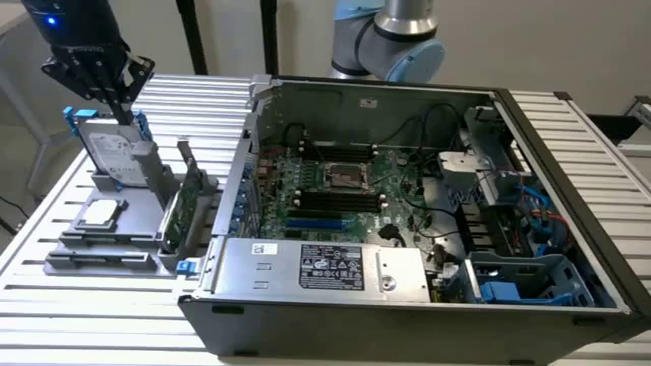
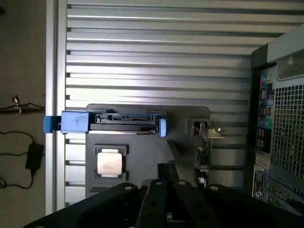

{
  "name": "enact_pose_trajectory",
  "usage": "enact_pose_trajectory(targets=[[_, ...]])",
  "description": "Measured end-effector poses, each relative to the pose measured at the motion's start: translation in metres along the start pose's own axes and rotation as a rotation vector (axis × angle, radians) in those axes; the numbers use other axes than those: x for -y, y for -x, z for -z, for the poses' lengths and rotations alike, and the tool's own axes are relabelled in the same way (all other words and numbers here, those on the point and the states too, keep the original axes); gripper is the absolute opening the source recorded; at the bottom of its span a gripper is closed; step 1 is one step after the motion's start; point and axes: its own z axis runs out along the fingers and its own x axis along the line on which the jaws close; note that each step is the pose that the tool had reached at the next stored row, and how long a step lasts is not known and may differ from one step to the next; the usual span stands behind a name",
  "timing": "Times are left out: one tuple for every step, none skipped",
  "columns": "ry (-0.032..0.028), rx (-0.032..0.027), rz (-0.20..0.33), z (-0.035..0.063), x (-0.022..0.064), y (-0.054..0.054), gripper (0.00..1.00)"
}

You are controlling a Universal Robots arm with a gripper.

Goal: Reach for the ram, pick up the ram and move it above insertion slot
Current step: 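Reach for the ram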

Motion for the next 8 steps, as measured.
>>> enact_pose_trajectory(targets=[[0.0000,-0.0001,0.000,0.0001,0.0000,0.0000,0.11],[0.0000,0.0000,0.000,0.0000,0.0000,0.0000,0.11],[0.0000,0.0000,0.000,0.0000,0.0000,0.0000,0.11],[0.0000,-0.0001,0.000,0.0000,0.0000,0.0000,0.11],[0.0000,0.0000,0.000,0.0000,0.0000,0.0000,0.11],[0.0000,0.0000,0.000,0.0000,0.0000,0.0000,0.11],[0.0000,-0.0001,0.000,0.0000,0.0000,0.0000,0.11],[0.0000,-0.0001,0.000,0.0000,0.0000,0.0000,0.11]])
